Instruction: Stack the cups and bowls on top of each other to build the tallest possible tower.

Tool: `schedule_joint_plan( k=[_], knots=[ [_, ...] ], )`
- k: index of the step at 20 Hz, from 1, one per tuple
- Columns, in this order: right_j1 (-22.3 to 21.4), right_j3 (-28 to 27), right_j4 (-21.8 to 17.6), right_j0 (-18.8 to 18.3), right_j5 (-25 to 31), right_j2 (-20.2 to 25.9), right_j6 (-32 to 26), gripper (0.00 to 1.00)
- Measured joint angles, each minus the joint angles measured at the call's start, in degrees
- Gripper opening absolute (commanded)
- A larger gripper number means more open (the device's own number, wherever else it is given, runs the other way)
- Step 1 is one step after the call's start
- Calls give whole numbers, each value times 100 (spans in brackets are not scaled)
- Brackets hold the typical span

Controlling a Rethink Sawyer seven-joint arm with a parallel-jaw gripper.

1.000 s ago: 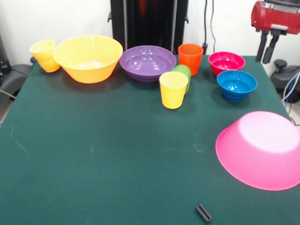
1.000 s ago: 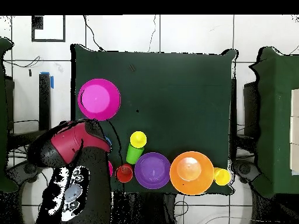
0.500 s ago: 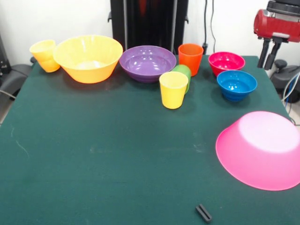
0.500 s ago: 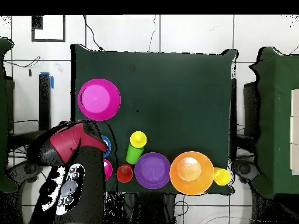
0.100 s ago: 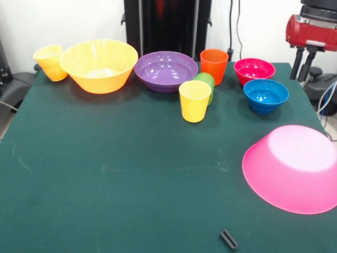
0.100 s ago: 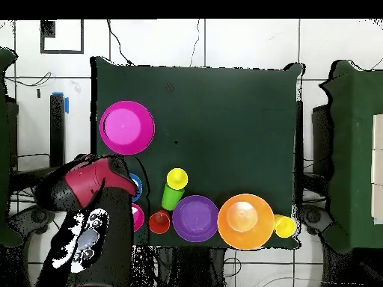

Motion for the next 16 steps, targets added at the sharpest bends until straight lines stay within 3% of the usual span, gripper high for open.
schedule_joint_plan(
  k=[9, 16],
  knots=[
    [109, -60, 367, 143, -18, -195, 0, 0],
    [271, -250, 733, 467, -19, -411, 0, 0]
  ],
)
